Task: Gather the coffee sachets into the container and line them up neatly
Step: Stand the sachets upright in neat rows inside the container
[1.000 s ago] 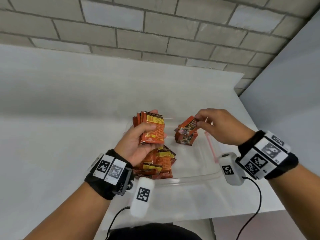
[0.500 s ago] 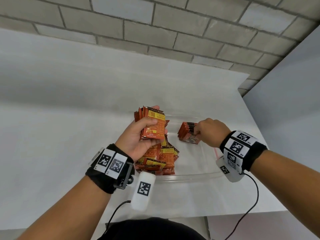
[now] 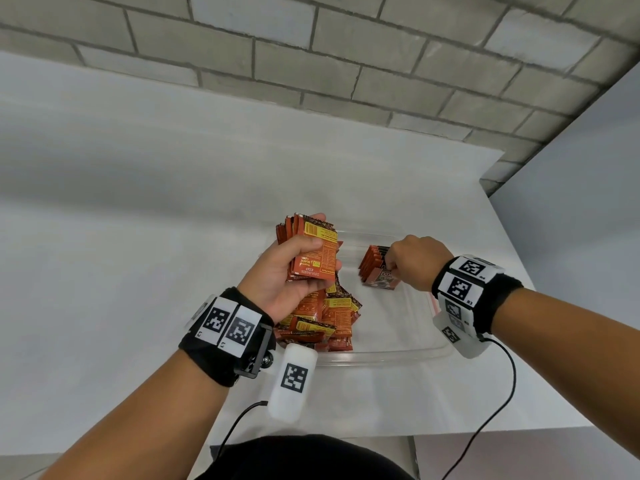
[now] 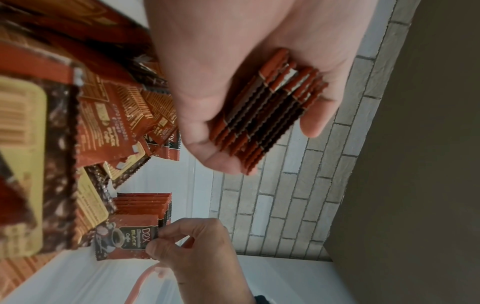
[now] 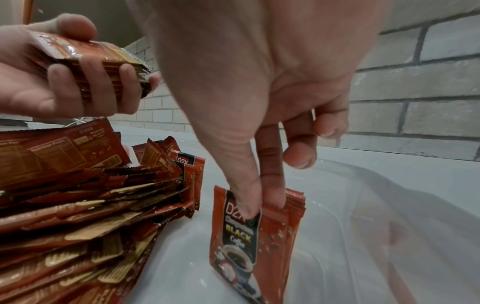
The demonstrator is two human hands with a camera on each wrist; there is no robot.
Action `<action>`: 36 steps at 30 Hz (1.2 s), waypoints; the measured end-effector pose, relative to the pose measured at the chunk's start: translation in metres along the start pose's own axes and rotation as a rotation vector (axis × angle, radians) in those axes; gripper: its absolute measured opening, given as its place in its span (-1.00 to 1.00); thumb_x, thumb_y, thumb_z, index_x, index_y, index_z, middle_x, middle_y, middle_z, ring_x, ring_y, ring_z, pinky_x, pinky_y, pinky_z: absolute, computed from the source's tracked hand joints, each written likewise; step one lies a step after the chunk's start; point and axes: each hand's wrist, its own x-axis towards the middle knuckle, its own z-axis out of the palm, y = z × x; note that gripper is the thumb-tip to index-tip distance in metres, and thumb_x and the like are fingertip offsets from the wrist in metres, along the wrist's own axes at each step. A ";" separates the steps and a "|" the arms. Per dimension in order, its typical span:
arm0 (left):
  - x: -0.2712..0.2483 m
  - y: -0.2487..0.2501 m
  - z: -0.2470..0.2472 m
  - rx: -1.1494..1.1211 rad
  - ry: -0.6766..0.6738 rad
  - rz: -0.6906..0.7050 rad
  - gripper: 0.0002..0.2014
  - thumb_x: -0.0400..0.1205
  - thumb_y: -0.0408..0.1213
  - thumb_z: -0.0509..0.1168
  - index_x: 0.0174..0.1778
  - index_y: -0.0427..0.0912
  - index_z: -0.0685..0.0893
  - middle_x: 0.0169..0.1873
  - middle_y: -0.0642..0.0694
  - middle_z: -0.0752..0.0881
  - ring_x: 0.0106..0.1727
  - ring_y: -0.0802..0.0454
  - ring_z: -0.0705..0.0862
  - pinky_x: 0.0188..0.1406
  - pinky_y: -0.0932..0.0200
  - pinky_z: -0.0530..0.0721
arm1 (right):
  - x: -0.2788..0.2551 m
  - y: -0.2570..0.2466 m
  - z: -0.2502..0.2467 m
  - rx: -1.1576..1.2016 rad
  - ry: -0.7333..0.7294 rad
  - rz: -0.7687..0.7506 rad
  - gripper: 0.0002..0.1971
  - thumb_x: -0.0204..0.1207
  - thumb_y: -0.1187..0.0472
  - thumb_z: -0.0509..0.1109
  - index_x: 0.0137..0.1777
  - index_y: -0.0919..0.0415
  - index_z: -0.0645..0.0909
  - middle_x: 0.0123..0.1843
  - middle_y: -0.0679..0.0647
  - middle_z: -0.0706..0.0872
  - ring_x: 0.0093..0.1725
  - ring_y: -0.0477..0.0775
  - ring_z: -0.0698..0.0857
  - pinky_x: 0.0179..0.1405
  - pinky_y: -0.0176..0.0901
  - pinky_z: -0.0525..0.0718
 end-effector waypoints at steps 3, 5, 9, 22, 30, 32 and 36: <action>0.000 0.001 0.000 -0.004 0.014 -0.002 -0.57 0.38 -0.27 0.34 0.21 -0.04 0.67 -0.13 -0.15 0.77 -0.16 -0.10 0.75 -0.25 0.07 0.71 | 0.000 0.000 -0.002 -0.009 0.007 -0.002 -0.84 0.57 0.31 0.26 -0.04 0.20 0.68 -0.24 0.05 0.55 -0.30 0.14 0.55 -0.54 -0.23 0.20; 0.000 0.001 -0.001 -0.001 0.016 0.000 -0.57 0.38 -0.27 0.34 0.21 -0.04 0.67 -0.13 -0.16 0.76 -0.16 -0.10 0.75 -0.25 0.06 0.71 | 0.000 -0.001 -0.003 -0.023 0.013 -0.009 -0.85 0.58 0.29 0.25 -0.03 0.19 0.67 -0.21 0.06 0.59 -0.28 0.14 0.56 -0.50 -0.22 0.23; 0.001 0.000 -0.003 -0.006 0.020 0.001 -0.58 0.38 -0.27 0.35 0.20 0.00 0.69 -0.11 -0.15 0.77 -0.15 -0.10 0.75 -0.21 0.05 0.70 | -0.001 -0.003 -0.003 -0.073 0.025 -0.011 -0.93 0.60 0.28 0.25 -0.05 0.18 0.57 -0.14 0.09 0.63 -0.27 0.11 0.56 -0.39 -0.19 0.31; 0.000 -0.003 0.004 -0.032 -0.023 -0.052 -0.47 0.42 -0.49 0.37 0.34 -0.16 0.60 0.07 -0.28 0.73 -0.02 -0.21 0.77 -0.09 -0.06 0.78 | -0.015 0.017 -0.020 0.361 0.195 0.117 -0.83 0.57 0.08 0.37 0.09 0.11 0.59 -0.08 0.04 0.70 -0.18 0.05 0.65 -0.24 -0.16 0.55; 0.001 -0.003 0.016 0.010 -0.131 -0.077 -0.49 0.42 -0.49 0.29 0.32 -0.10 0.60 0.04 -0.20 0.76 0.01 -0.13 0.76 -0.06 -0.11 0.77 | -0.062 -0.025 -0.054 1.146 0.339 -0.168 -0.66 0.45 0.04 0.48 0.20 -0.13 0.55 -0.01 -0.13 0.69 -0.11 -0.05 0.66 -0.12 -0.22 0.66; 0.002 -0.005 0.018 0.018 -0.133 -0.082 -0.50 0.43 -0.47 0.29 0.31 -0.07 0.60 0.05 -0.19 0.76 0.02 -0.12 0.76 -0.02 -0.11 0.74 | -0.063 -0.029 -0.054 1.248 0.342 -0.183 -0.62 0.41 0.15 0.53 0.18 -0.15 0.55 -0.06 -0.10 0.70 -0.14 -0.01 0.68 -0.07 -0.11 0.68; 0.003 -0.008 0.019 0.026 -0.124 -0.106 -0.53 0.24 -0.20 0.65 0.09 -0.06 0.79 0.04 -0.21 0.77 0.01 -0.11 0.78 -0.02 -0.07 0.76 | -0.064 -0.024 -0.051 1.363 0.403 -0.168 -0.67 0.36 0.27 0.57 0.04 -0.09 0.61 -0.24 -0.05 0.69 -0.25 -0.05 0.64 -0.12 -0.02 0.65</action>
